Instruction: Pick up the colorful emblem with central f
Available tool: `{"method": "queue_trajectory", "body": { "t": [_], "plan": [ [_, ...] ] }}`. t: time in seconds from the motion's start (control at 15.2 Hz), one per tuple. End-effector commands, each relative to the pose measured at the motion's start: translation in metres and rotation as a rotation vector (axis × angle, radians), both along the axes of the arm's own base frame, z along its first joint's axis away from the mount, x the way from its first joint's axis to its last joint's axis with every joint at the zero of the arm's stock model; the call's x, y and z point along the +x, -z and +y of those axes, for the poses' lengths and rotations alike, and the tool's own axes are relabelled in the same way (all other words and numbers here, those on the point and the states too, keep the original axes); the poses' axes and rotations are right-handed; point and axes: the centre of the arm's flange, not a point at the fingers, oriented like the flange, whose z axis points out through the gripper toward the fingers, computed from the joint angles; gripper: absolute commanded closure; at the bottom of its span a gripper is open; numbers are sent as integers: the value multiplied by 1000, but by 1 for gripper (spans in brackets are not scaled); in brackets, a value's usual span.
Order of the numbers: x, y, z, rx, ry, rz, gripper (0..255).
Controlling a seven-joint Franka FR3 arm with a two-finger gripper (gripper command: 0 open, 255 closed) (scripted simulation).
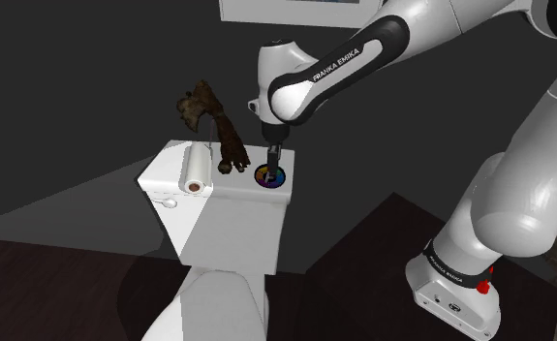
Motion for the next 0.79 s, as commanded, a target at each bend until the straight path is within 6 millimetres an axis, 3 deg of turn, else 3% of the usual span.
{"method": "queue_trajectory", "body": {
  "t": [0.0, 0.07, 0.13, 0.73],
  "plan": [
    [1, 8, 1, 0, 0, 0, 0],
    [1, 8, 1, 0, 0, 0, 0],
    [1, 8, 0, 0, 0, 0, 255],
    [1, 8, 1, 0, 0, -1, 255]
  ]
}}
